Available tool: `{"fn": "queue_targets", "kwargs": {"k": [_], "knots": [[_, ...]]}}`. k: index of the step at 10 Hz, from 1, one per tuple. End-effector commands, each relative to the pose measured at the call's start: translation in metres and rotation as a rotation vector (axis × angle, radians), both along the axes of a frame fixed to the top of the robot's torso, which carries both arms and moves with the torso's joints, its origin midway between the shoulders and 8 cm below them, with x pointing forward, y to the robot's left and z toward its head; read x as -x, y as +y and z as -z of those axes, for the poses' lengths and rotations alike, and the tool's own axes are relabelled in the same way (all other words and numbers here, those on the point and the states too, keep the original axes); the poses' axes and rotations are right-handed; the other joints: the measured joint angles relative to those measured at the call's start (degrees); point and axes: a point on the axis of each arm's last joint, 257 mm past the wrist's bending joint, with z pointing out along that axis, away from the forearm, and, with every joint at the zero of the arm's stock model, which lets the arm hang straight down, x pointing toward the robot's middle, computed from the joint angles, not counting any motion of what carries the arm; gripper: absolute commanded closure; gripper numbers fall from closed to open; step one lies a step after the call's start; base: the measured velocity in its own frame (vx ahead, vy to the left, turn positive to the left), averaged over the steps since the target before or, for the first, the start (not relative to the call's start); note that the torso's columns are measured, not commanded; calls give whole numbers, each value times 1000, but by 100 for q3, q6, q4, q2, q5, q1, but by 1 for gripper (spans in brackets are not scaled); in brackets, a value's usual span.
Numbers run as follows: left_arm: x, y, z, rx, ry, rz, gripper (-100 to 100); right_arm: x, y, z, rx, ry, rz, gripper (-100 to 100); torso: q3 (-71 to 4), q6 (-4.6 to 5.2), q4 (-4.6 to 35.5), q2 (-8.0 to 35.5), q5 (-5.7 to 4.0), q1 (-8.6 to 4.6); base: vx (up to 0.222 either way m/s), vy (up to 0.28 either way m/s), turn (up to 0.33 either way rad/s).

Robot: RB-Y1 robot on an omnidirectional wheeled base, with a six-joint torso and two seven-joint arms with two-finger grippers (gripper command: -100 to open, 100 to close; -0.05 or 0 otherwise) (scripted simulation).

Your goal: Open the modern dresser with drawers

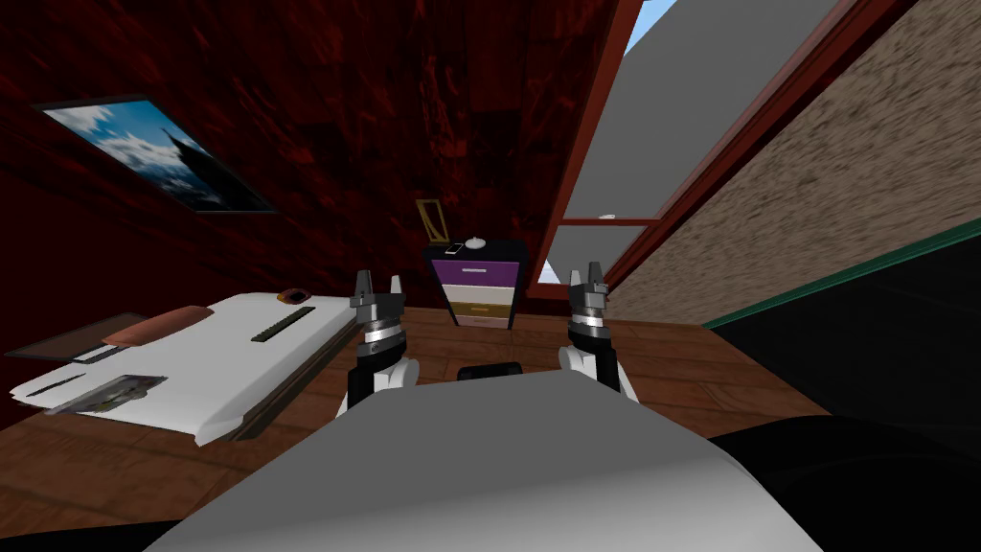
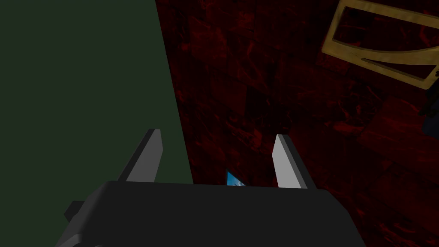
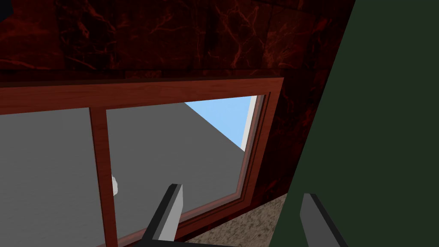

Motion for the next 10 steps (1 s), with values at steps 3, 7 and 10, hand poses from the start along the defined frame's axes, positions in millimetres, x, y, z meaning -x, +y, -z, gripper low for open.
{"fn": "queue_targets", "kwargs": {"k": [3,7,10], "knots": [[0,0,0,0,0,0,0,0,0,0,0,0,0,0,-2014,0,1006,1003,0,0,0,0,0],[0,0,0,0,0,0,0,0,0,0,0,0,0,0,-5381,0,2691,2693,0,0,0,0,0],[-2,-3,2,-23,13,15,-100,0,0,0,0,0,0,0,-7919,0,3960,3962,0,0,7,-1,-4]]}}
